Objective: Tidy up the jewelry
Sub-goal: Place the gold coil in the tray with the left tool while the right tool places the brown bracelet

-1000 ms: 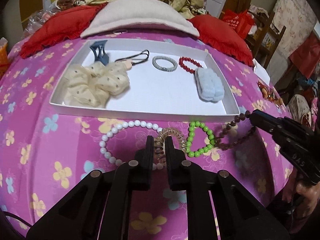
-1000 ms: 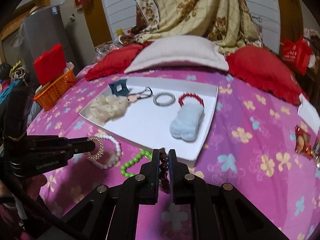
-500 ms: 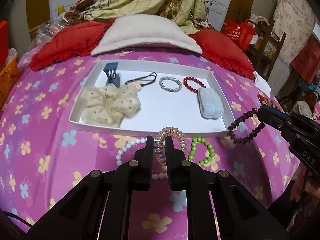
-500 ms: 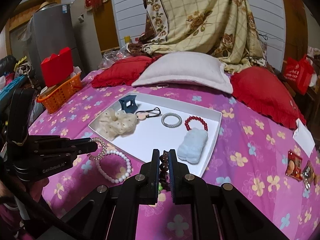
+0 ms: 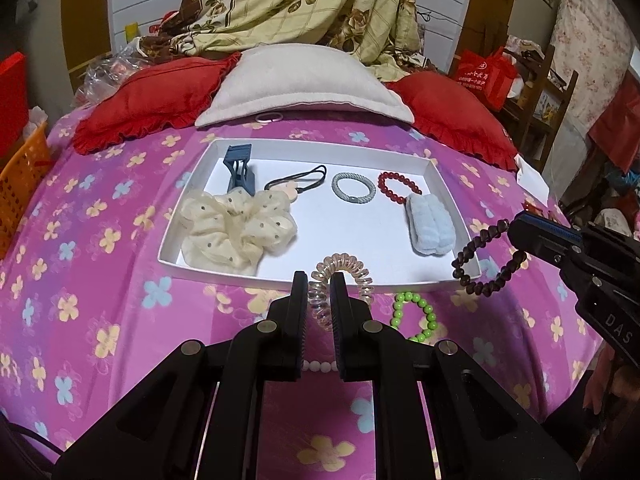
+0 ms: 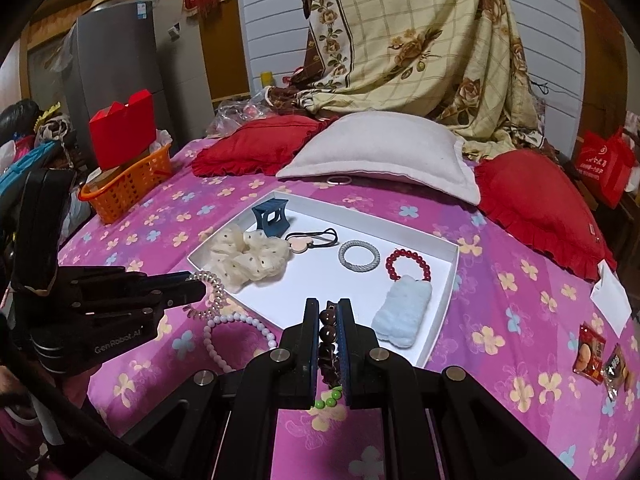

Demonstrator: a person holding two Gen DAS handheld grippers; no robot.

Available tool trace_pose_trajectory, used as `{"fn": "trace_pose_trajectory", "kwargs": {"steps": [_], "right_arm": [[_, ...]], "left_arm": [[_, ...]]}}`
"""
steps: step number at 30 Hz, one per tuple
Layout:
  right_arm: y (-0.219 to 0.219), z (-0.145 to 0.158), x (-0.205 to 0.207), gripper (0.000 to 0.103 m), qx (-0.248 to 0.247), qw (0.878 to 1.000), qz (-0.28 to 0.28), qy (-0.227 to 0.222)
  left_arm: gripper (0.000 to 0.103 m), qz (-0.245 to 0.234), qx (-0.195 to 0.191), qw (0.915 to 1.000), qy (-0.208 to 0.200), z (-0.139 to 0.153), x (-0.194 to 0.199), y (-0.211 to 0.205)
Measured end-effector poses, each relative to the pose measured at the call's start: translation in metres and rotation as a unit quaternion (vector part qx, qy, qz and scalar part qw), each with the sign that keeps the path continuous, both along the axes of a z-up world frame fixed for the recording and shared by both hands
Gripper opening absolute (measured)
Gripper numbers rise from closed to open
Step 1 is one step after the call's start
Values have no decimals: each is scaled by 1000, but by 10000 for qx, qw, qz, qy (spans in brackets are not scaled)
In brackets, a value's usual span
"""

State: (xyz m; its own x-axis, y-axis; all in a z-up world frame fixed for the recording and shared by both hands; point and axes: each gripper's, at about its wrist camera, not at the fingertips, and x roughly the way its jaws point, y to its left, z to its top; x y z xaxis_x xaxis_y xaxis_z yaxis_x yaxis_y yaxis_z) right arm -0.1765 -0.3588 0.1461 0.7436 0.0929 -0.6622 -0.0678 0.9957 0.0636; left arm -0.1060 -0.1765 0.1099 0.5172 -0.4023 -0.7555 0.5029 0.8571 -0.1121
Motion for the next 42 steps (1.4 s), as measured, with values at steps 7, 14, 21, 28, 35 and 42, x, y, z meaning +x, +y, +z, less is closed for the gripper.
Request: {"fn": "trace_pose_trajectory", "kwargs": {"steps": [7, 14, 21, 28, 35, 42], "right_arm": [[2, 0, 11, 8, 15, 10000, 42, 30], [2, -6, 26, 8, 48, 9999, 42, 125], [1, -16, 40, 8, 78, 9996, 52, 251], [1, -33, 60, 8, 269, 9985, 98, 460], [-12, -60, 86, 8, 425, 9963, 57, 743], [-41, -85, 123, 8, 462, 9937, -220, 994]], "left_arm": [[10, 63, 74, 10000, -19, -2, 11, -2], [10, 121, 139, 9998, 18, -7, 23, -6], [10, 167, 146, 9997, 135, -15, 38, -12], [10, 205, 156, 9990, 367, -28, 60, -24], [10, 168, 241, 9981, 543, -46, 76, -44], [10, 145, 376, 9968, 686, -64, 96, -63]]}}
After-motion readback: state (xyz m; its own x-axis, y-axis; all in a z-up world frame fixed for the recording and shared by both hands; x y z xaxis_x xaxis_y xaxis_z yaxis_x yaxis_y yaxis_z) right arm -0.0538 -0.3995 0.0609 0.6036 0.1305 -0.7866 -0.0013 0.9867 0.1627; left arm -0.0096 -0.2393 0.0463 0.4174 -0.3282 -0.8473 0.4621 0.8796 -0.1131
